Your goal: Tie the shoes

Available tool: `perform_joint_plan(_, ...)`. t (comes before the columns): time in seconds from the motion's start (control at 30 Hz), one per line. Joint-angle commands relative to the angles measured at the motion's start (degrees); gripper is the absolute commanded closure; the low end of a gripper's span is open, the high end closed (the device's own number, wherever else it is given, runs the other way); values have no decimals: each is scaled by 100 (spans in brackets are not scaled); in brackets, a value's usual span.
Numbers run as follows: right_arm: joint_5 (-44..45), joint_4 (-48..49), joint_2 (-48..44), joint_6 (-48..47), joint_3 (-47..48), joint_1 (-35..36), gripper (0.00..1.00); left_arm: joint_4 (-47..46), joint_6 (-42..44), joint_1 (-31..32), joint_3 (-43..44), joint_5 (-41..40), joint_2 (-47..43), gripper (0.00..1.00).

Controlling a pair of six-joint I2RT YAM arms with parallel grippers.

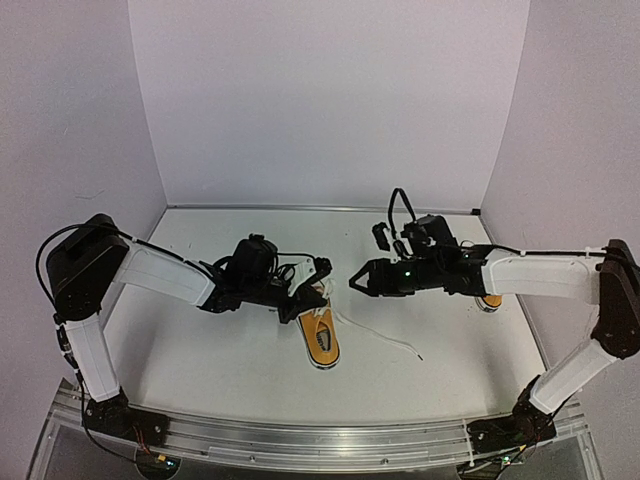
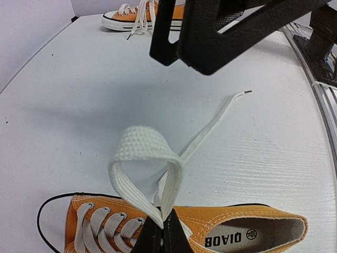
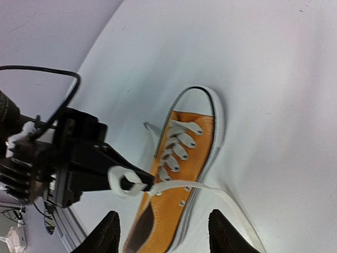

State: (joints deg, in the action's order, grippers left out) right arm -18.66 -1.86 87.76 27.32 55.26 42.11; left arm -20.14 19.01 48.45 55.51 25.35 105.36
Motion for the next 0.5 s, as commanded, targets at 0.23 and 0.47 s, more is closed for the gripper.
perform_joint_plan(0.23,992,-1822,341,-205,-409,-1,44,-399,124,25,74,163,-37,100)
perform_joint_plan(0.47,1404,-2272,672,-188,-535,139,41,-321,155,25,146,171,-1,100)
